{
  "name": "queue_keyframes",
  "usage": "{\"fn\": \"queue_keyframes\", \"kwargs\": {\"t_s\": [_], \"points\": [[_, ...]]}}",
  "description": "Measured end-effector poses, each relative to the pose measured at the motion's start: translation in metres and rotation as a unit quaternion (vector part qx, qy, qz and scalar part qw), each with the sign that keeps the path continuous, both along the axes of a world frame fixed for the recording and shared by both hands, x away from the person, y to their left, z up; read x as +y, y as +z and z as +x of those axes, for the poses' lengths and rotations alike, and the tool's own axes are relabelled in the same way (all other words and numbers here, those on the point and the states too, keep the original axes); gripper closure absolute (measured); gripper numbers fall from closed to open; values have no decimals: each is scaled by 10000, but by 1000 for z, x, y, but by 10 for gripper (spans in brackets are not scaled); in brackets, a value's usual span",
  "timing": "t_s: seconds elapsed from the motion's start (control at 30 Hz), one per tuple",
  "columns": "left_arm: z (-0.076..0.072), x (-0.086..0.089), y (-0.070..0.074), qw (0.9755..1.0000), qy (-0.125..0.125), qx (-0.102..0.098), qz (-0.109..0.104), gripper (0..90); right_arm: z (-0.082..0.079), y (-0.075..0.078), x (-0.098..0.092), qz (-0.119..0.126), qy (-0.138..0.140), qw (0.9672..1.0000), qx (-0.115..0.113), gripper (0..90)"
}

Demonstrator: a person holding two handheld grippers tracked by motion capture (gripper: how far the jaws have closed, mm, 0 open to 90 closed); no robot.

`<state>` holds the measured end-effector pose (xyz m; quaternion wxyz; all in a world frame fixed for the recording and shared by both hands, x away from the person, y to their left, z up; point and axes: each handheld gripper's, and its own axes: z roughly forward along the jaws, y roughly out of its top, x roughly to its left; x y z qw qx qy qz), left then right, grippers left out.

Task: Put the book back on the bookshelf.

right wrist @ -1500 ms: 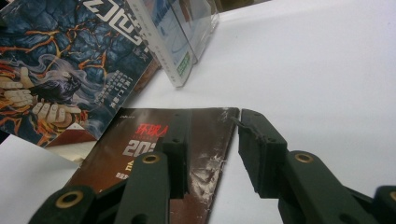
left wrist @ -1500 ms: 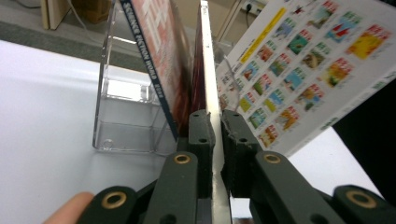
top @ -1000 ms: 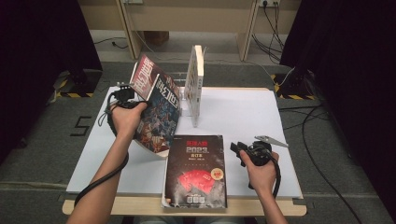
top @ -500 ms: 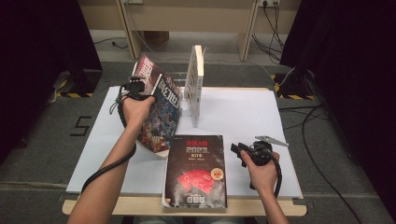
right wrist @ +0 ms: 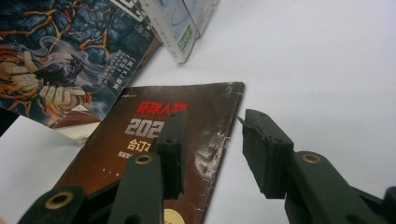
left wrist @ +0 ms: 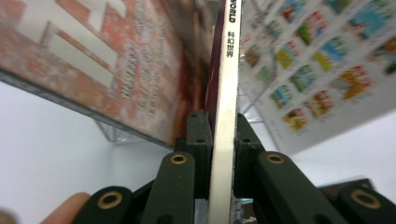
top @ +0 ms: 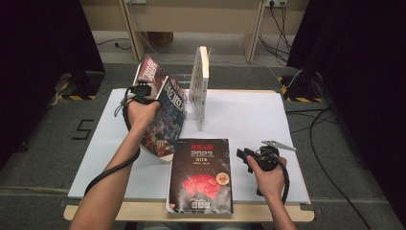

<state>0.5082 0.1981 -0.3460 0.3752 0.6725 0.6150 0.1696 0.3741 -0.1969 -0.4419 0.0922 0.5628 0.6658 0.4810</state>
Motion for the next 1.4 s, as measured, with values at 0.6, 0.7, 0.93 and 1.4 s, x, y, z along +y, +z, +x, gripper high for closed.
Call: {"fn": "queue_keyframes", "kwargs": {"t_s": [0.6, 0.7, 0.93, 1.4], "points": [[34, 8, 34, 9672, 1104, -2021, -1071, 816, -5, 0, -9, -59, -37, 9999, -78, 614], [43, 5, 22, 9638, 1204, -2110, -1103, 815, -5, -2, -14, -109, -34, 9999, -76, 614], [50, -9, -1, 9675, 1190, -2042, -895, 811, -5, -12, -19, -29, -52, 10000, 5, 615], [42, 3, 20, 9891, 921, -884, -738, 741, -8, -18, -17, -22, -4, 10000, 82, 613]]}}
